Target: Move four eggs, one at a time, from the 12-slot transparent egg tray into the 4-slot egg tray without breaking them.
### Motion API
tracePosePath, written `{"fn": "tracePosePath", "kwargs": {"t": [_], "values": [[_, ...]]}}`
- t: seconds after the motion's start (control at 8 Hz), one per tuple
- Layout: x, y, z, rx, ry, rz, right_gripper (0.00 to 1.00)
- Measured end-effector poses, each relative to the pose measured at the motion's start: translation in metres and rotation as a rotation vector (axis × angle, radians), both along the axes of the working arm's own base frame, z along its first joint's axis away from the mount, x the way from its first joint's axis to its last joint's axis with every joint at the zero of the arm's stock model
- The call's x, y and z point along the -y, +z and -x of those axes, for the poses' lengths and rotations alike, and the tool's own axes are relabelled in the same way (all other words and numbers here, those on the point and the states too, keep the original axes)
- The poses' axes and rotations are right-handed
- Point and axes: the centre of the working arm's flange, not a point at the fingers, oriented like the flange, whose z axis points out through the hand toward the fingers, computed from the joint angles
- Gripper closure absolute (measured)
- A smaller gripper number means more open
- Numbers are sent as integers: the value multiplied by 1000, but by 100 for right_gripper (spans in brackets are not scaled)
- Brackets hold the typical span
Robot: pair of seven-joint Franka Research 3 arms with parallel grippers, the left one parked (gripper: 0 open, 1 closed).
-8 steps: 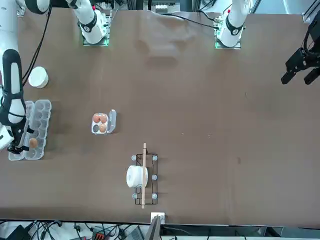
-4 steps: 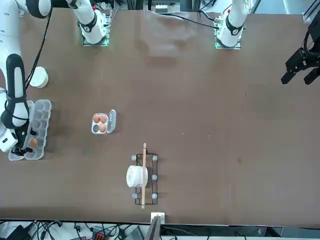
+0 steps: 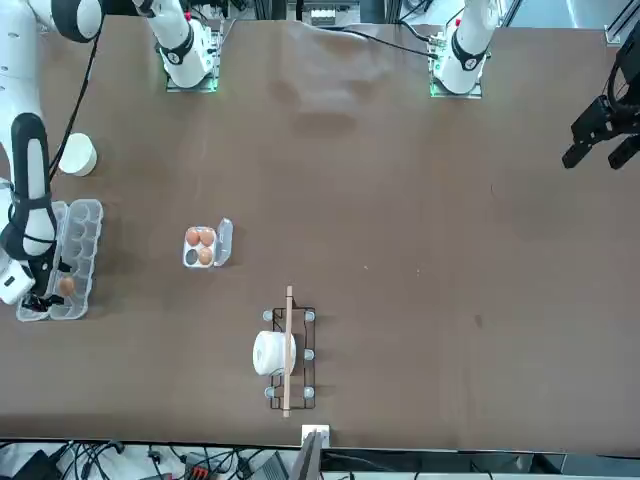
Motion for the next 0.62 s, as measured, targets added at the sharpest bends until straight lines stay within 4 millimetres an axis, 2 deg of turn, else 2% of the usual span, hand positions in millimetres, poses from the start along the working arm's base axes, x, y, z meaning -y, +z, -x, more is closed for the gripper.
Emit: {"fn": "tracePosePath", "kwargs": {"t": [0.38, 0.5, 0.62], "values": [[3, -10, -1, -10, 2, 2, 15], [4, -12, 0, -17, 1, 0, 22], [5, -12, 1, -18, 1, -1, 24]]}}
